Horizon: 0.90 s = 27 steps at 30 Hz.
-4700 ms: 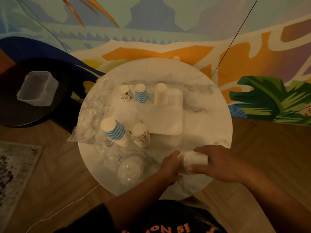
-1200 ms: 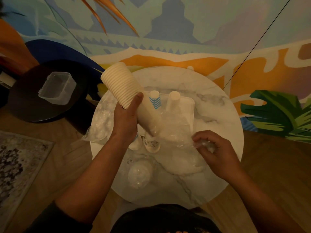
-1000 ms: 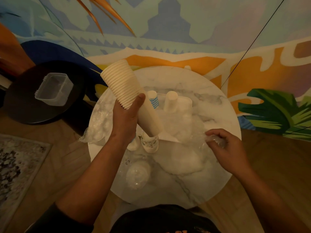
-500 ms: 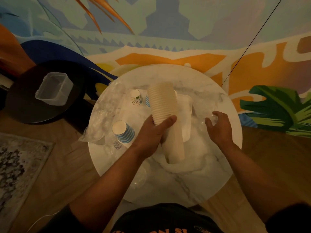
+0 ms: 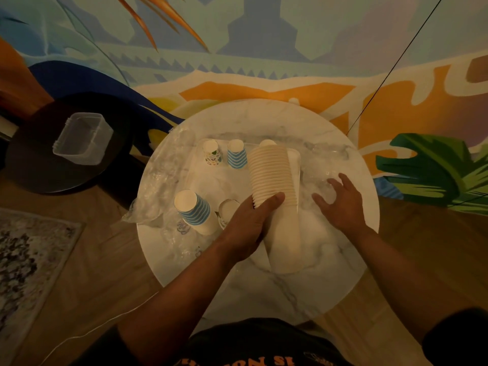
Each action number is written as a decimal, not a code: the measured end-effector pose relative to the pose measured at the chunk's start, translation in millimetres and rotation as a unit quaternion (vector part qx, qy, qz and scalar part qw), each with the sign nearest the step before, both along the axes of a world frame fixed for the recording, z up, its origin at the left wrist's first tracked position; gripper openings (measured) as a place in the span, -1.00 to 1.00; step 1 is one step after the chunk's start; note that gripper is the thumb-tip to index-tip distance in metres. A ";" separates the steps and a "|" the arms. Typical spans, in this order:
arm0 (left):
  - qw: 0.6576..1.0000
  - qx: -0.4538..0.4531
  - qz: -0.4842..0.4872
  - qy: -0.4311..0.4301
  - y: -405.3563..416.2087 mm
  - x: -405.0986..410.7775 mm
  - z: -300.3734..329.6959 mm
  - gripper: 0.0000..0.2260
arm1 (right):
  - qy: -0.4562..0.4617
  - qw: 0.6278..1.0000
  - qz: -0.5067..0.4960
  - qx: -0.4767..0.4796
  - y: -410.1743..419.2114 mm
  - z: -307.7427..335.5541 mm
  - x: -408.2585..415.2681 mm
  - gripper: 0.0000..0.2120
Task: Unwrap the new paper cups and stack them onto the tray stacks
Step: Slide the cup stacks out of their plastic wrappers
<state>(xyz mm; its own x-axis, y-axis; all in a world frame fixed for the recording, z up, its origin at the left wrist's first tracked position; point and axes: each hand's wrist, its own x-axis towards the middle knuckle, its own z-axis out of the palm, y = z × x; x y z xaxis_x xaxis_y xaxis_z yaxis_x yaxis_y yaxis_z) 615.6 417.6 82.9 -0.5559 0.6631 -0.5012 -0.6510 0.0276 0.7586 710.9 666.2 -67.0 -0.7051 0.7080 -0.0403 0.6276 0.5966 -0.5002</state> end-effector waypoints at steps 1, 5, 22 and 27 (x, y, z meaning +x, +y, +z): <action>1.000 0.003 0.000 -0.001 -0.2 0.3 -0.6 -0.86 | 0.010 1.000 0.005 0.004 1.1 4.1 0.4 -0.39; 1.000 0.009 -0.003 -0.013 -0.9 3.3 -2.7 -0.84 | 0.028 0.999 0.033 -0.016 2.0 22.4 4.9 -0.41; 0.990 -0.083 -0.101 -0.058 -10.4 33.3 -33.9 -0.51 | 0.095 0.934 0.277 -0.206 -82.6 122.4 0.5 -0.35; 0.987 -0.108 -0.080 -0.091 -19.1 28.1 -41.5 -0.52 | -0.030 0.913 0.337 -0.226 -81.1 117.4 7.2 -0.02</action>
